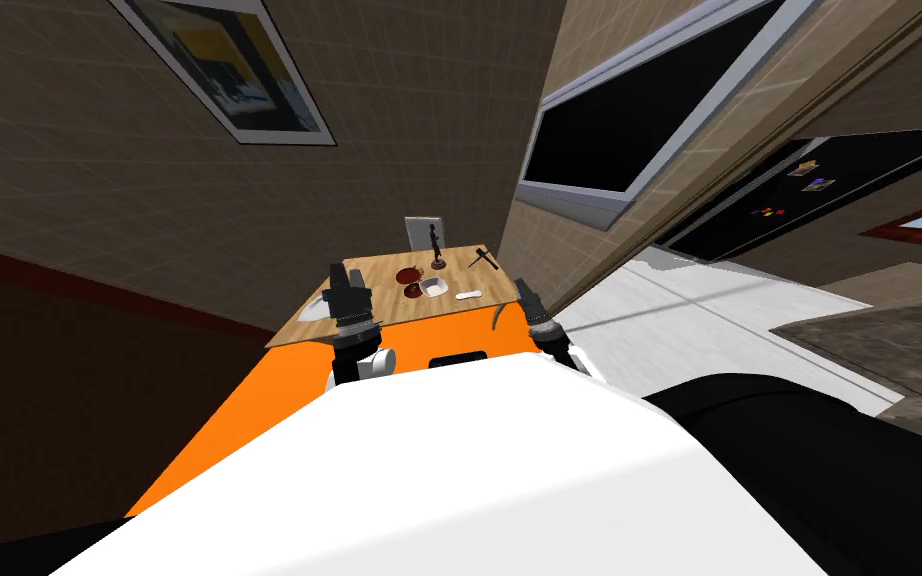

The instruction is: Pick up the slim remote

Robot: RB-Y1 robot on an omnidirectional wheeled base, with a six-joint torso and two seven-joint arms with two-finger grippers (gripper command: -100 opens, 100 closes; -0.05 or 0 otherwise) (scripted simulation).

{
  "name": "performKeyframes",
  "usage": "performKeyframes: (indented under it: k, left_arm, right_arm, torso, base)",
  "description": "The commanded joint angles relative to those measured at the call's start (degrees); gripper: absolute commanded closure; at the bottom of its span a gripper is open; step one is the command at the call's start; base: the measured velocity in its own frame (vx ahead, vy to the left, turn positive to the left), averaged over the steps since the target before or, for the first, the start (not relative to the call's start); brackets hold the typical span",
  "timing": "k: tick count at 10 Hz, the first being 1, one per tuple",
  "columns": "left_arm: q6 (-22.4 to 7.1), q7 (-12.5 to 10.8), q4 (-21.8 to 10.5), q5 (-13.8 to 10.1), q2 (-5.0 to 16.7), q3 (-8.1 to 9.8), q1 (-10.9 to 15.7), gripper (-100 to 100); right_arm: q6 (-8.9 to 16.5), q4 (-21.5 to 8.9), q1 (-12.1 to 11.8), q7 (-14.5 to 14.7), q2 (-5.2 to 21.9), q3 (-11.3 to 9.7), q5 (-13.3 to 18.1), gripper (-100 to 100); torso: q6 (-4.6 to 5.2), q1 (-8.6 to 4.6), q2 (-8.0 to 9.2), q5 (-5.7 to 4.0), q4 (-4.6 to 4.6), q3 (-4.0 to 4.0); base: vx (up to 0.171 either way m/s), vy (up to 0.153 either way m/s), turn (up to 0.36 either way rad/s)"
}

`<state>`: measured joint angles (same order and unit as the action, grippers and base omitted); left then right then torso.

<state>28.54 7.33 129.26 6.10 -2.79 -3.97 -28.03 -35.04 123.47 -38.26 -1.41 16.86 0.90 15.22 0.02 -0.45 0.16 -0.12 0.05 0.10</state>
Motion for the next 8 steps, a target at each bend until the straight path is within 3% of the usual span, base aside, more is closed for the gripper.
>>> performKeyframes:
  k: [1,2,3,6,8]
  left_arm:
    - [0.0,0.0,0.0,0.0,0.0,0.0,0.0,0]
    - [0.0,0.0,0.0,0.0,0.0,-0.01,0.0,0]
    - [0.0,0.0,0.0,0.0,0.0,-0.01,0.0,0]
    - [0.0,0.0,0.0,0.0,0.0,-0.01,0.0,0]
    - [0.0,0.0,0.0,0.0,0.0,0.0,0.0,0]
  right_arm:
    - [-1.3,-2.3,-1.1,0.9,2.2,-0.4,1.8,-100]
    - [-2.3,-4.2,-2.3,1.5,4.2,-0.5,3.4,-100]
    - [-2.3,-4.2,-2.3,1.5,4.2,-0.5,3.4,-100]
    - [-4.9,-9.8,-5.8,3.4,9.7,-1.2,8.4,-100]
    - [-5.6,-13.3,-7.0,4.1,12.8,-1.4,10.2,-100]
  torso:
    - [0.0,0.0,0.0,0.0,0.0,0.0]
    - [-0.04,0.1,-0.06,0.03,-0.02,-0.04]
    - [-0.03,0.12,-0.01,0.03,-0.01,-0.02]
    - [-0.03,0.08,-0.04,0.03,-0.02,-0.03]
    - [0.01,0.1,-0.11,0.03,-0.02,-0.06]
  base:
    - [-0.047,-0.06,0.199]
    - [-0.068,-0.063,0.328]
    - [-0.058,-0.048,0.157]
    - [-0.062,-0.065,0.375]
    - [-0.042,-0.042,0.209]
